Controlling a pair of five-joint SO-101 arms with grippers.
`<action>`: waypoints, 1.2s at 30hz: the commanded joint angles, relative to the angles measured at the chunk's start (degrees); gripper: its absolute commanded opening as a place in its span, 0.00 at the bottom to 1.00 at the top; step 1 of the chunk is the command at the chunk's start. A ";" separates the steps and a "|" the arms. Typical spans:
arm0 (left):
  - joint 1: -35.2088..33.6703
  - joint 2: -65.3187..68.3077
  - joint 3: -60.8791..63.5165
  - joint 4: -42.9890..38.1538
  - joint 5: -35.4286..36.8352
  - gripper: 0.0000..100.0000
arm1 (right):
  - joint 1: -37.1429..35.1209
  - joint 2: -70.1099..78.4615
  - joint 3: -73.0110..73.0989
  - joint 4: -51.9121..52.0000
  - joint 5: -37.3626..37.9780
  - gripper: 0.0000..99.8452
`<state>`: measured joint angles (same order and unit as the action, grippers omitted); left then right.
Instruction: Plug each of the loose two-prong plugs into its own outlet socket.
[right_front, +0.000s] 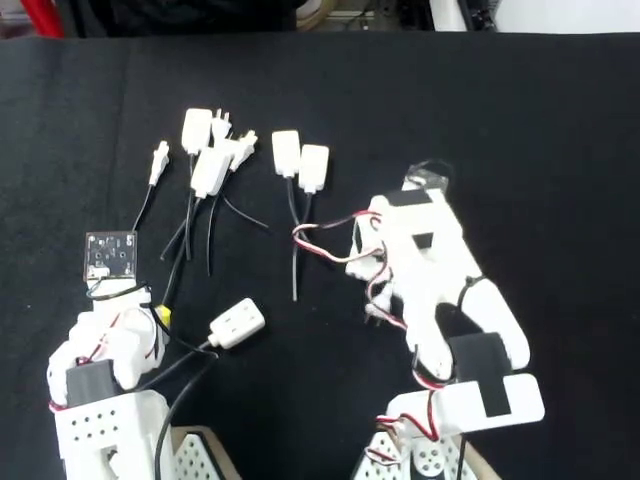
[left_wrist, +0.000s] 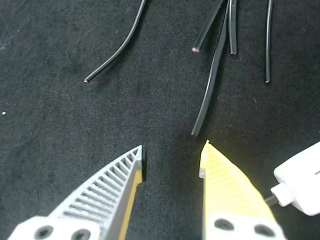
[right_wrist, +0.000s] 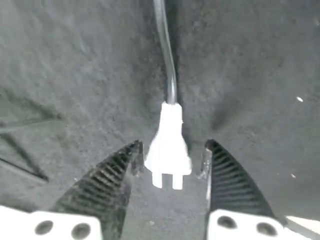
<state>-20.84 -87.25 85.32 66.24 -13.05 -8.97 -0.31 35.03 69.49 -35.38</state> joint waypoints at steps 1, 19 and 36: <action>0.40 -0.26 -0.48 -0.97 0.00 0.20 | -1.58 -0.31 0.75 -3.34 -2.81 0.20; 0.40 -0.26 -0.48 -0.97 0.00 0.20 | -4.92 -0.40 -0.22 -5.27 2.29 0.04; 0.57 -0.26 -0.48 -0.70 -2.20 0.20 | 1.14 4.97 -9.36 2.90 34.55 0.02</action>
<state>-20.84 -87.25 85.32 66.24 -14.81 -8.70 2.51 29.32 72.13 -8.04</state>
